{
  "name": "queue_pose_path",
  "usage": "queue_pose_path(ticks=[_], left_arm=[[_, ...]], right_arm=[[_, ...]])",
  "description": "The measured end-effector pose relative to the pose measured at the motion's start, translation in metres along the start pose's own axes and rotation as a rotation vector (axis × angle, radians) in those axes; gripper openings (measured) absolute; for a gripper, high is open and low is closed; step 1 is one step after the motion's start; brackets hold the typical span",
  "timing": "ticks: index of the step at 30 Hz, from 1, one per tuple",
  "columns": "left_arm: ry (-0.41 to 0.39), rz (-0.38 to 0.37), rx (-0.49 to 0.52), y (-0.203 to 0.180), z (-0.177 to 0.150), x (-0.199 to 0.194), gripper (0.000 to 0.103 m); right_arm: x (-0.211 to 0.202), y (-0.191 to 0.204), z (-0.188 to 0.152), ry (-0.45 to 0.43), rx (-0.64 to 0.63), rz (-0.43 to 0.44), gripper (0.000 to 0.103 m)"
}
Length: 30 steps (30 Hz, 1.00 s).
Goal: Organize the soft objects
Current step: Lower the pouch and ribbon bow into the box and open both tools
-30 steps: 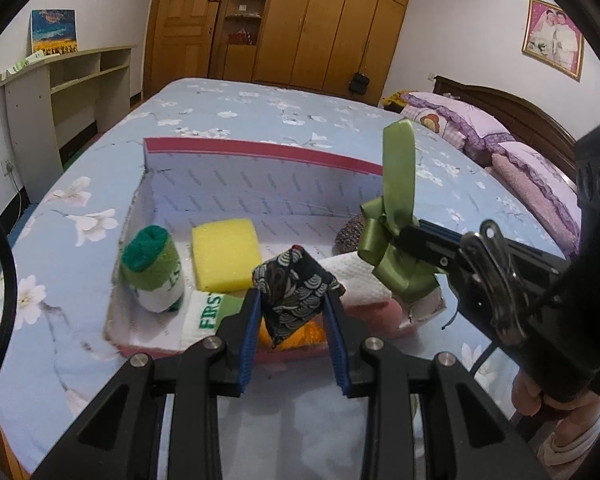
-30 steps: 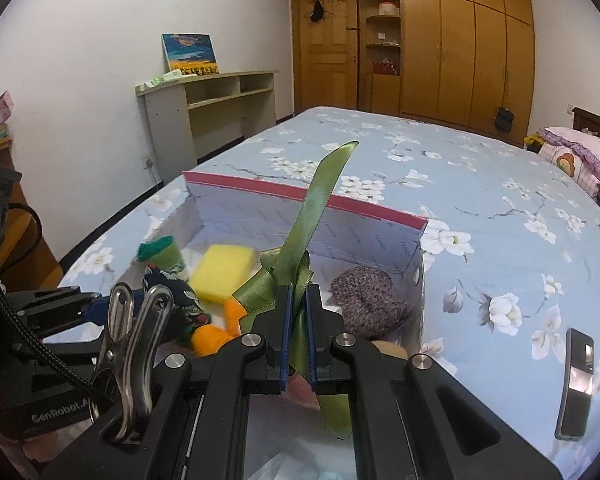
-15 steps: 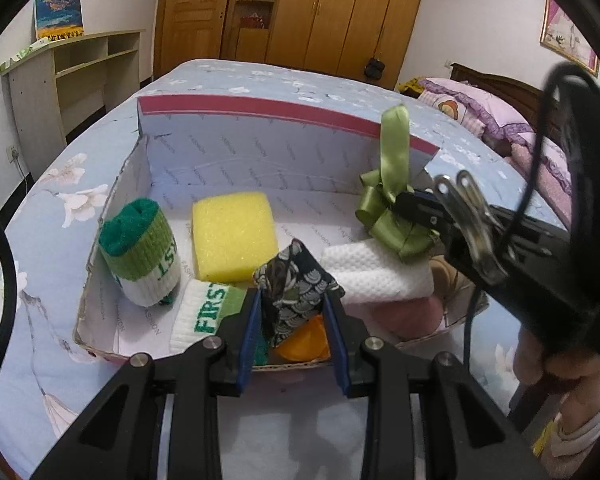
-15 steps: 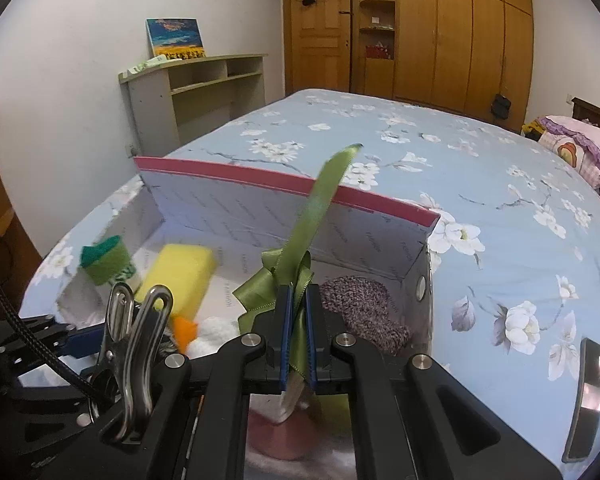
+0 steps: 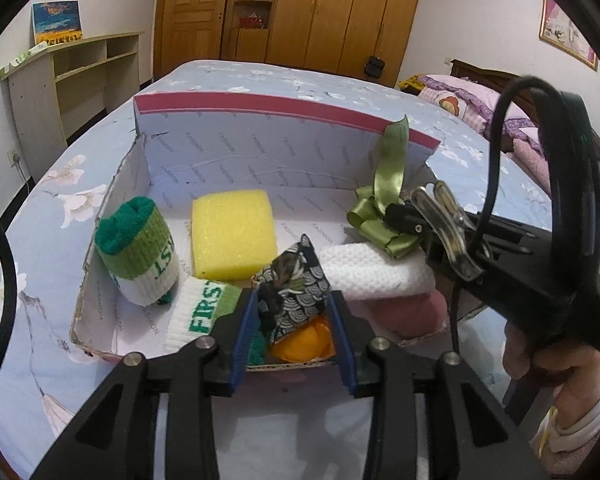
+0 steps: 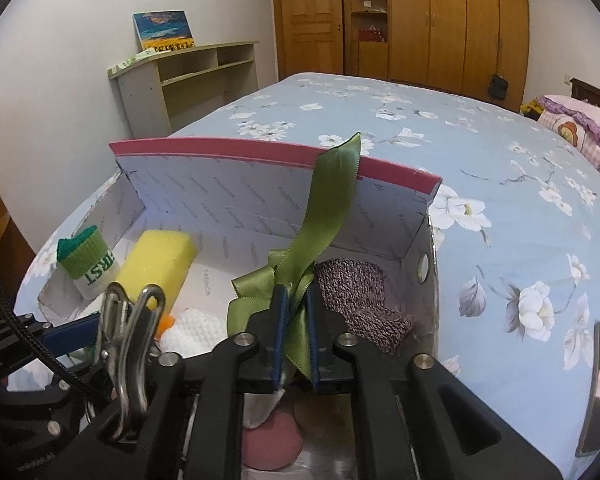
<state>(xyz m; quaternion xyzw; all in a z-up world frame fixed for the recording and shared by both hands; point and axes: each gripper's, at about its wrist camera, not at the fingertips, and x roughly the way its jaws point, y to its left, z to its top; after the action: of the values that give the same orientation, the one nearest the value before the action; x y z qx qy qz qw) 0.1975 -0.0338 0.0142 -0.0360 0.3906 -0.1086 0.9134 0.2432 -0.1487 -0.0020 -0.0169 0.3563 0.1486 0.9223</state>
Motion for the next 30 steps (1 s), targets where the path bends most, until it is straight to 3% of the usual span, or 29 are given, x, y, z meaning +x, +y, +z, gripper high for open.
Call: queue_pose_path(ticks=[6, 18, 30], left_arm=[[-0.011, -0.003, 0.008, -0.002, -0.001, -0.007, 0.052], [-0.024, -0.006, -0.002, 0.002, -0.006, -0.034, 0.052], [-0.013, -0.041, 0.021, -0.013, -0.023, -0.059, 0.052]], right_arm=[[-0.011, 0.001, 0.002, -0.019, 0.008, 0.0, 0.028], [-0.046, 0.006, 0.0, -0.054, 0.006, 0.012, 0.029], [-0.094, 0.017, -0.033, -0.061, 0.009, 0.033, 0.03]])
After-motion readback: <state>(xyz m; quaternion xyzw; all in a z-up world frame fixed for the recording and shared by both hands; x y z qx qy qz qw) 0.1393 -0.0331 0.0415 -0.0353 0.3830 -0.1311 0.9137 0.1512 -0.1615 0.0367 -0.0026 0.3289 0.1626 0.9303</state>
